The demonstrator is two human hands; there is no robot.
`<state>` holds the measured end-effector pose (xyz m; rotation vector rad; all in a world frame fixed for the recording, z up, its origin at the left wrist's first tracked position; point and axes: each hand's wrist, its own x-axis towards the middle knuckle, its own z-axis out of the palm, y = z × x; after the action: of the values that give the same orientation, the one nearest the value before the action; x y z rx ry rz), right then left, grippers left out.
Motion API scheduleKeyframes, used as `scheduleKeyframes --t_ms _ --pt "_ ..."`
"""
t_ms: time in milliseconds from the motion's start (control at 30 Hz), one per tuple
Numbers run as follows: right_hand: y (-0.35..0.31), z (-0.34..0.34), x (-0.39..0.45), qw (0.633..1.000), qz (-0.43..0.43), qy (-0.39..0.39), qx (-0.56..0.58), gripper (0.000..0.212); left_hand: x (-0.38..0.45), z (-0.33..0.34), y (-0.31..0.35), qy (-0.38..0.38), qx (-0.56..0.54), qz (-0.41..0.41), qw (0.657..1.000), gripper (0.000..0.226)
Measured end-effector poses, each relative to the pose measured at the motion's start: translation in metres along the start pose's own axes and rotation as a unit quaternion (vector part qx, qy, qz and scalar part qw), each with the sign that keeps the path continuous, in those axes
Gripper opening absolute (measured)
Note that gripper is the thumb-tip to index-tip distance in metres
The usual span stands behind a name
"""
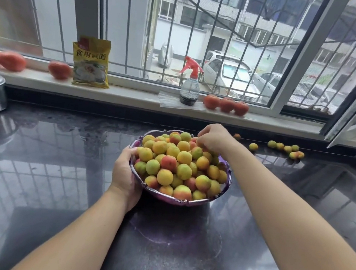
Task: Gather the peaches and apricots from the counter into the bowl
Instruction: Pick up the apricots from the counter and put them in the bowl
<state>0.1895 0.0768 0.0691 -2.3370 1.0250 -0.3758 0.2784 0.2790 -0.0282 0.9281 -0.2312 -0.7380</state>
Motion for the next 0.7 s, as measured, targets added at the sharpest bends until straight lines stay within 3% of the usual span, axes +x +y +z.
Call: scheduleKeyframes --t_ms 233,467,700 --pt "0.004 -0.003 0.005 0.999 0.006 -0.030 0.044 0.012 -0.001 0.000 0.001 0.001 -0.003 0.004 1.000 0.047" --pt "0.064 -0.016 0.005 0.978 0.034 0.118 0.171 0.017 -0.001 0.001 0.002 0.003 0.002 0.009 1.000 0.047" --pt "0.159 0.013 -0.032 0.990 0.080 0.117 0.006 0.027 -0.004 0.004 0.004 -0.012 0.006 -0.008 1.000 0.047"
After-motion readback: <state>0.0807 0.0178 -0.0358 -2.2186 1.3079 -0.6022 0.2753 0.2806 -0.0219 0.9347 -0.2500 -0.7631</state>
